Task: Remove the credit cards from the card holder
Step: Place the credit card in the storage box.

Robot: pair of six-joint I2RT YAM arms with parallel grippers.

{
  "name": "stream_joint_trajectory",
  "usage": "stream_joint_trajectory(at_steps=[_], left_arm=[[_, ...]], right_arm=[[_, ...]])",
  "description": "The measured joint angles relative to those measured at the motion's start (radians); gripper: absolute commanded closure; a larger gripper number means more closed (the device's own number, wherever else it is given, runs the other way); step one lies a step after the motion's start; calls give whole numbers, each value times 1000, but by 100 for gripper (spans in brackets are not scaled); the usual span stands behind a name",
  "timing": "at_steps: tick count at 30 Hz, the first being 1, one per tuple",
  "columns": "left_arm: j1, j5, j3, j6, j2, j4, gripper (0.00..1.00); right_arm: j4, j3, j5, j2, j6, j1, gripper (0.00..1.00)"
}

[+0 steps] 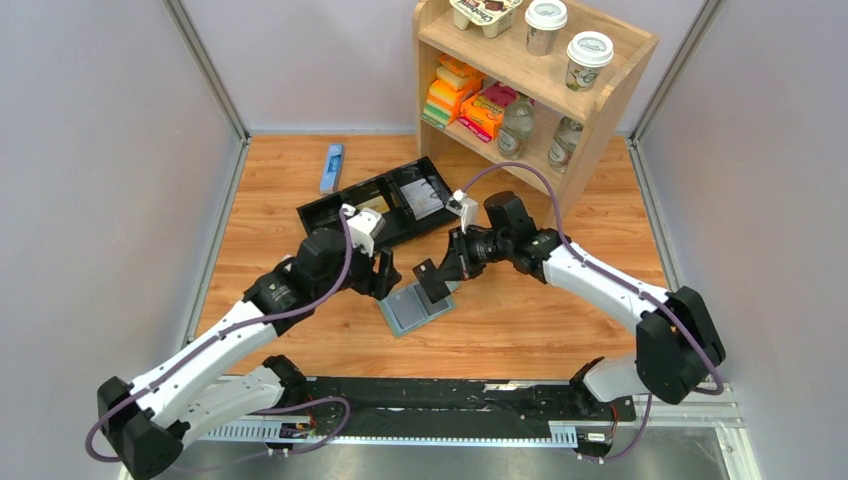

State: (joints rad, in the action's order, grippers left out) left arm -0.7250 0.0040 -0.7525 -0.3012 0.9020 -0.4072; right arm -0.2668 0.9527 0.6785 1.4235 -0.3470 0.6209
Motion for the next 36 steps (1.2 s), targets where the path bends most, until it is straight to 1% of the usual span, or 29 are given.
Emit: stream_joint_trajectory(at_steps=[4, 8, 11, 15, 17, 19, 24, 26, 30, 31, 32, 33, 34, 35, 36], left_arm=[[0, 119, -35, 84, -60, -4, 21], [0, 252, -90, 142, -56, -21, 21], [0, 354, -129, 174, -35, -30, 23], [0, 472, -180, 201, 9, -49, 28], [0, 519, -203, 212, 26, -55, 33], [0, 573, -229, 224, 41, -68, 35], [0, 668, -266, 236, 64, -76, 46], [0, 704, -273, 237, 81, -75, 47], [0, 760, -274, 233, 123, -77, 62], [0, 774, -274, 232, 135, -77, 72], [0, 785, -274, 229, 145, -77, 78], [0, 802, -274, 227, 154, -80, 86], [0, 819, -274, 227, 161, -82, 89], [0, 827, -274, 222, 165, -84, 100], [0, 836, -274, 223, 169, -86, 100]], right_arm=[[-17, 5, 17, -76, 54, 30, 99], [-33, 10, 58, -181, 113, 42, 99], [-33, 11, 95, -257, 153, 47, 98], [-34, 11, 153, -335, 202, 54, 96], [-36, 11, 185, -359, 226, 60, 96], [-36, 11, 210, -367, 243, 66, 96], [-47, 11, 242, -364, 270, 78, 96], [-55, 11, 248, -363, 277, 82, 96], [-61, 11, 253, -362, 289, 90, 96], [-64, 11, 256, -362, 291, 92, 96], [-67, 12, 256, -361, 293, 94, 96], [-73, 12, 254, -358, 297, 95, 96], [-78, 12, 253, -354, 300, 95, 95], [-81, 12, 253, -349, 301, 95, 91], [-85, 12, 251, -342, 304, 95, 82]])
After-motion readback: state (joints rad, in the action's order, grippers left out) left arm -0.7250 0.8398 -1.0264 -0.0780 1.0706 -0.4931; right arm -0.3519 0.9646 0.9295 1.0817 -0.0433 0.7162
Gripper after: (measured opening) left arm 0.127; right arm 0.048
